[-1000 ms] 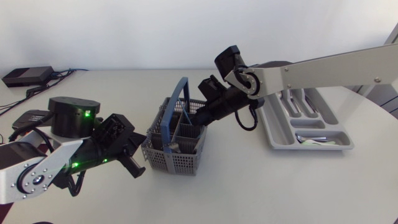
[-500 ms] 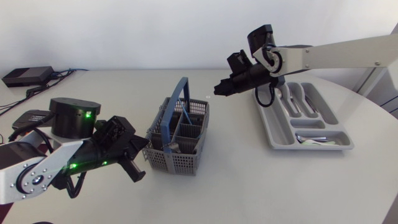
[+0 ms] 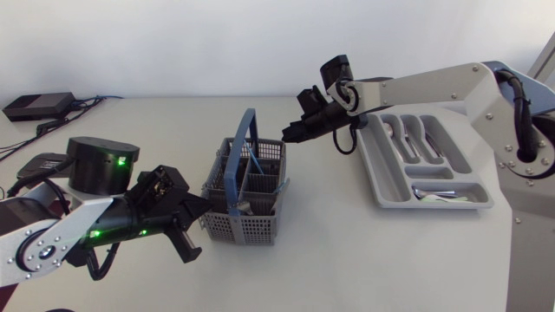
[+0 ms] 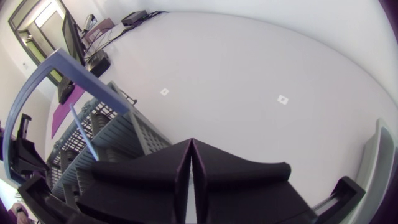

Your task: Unload the cutlery basket into the drawer organizer.

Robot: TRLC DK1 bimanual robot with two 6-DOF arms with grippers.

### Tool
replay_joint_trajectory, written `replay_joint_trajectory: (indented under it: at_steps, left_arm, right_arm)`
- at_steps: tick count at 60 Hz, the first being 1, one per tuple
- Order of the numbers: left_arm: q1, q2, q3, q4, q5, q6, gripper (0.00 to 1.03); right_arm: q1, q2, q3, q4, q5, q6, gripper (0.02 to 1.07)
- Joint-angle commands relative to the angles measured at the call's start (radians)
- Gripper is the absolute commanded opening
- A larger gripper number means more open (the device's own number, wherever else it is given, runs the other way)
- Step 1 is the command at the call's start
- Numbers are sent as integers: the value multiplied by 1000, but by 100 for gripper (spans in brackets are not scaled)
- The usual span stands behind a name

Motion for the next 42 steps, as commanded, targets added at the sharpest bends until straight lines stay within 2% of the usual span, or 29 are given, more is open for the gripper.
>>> replay_joint_trajectory:
  at_steps: [1, 7, 15, 30, 36, 42]
  left_arm:
    - [20, 24, -28, -60, 14, 33, 4]
    - [72, 30, -13, -52, 14, 50, 4]
    - [104, -36, 18, -113, 33, 58, 4]
    - [53, -183, 28, -274, 66, 58, 4]
    - [52, -208, 31, -334, 110, 65, 4]
    - [55, -222, 30, -342, 122, 71, 4]
  right_arm:
    - [19, 16, 9, -36, -28, -22, 8]
    - [30, -17, -37, -38, -40, -31, 8]
    - [42, -53, -89, -38, -43, -41, 8]
    - [33, -48, -69, -31, -29, -40, 8]
    - [28, -30, -37, -33, -17, -34, 8]
    - [22, -8, -6, -35, -10, -26, 8]
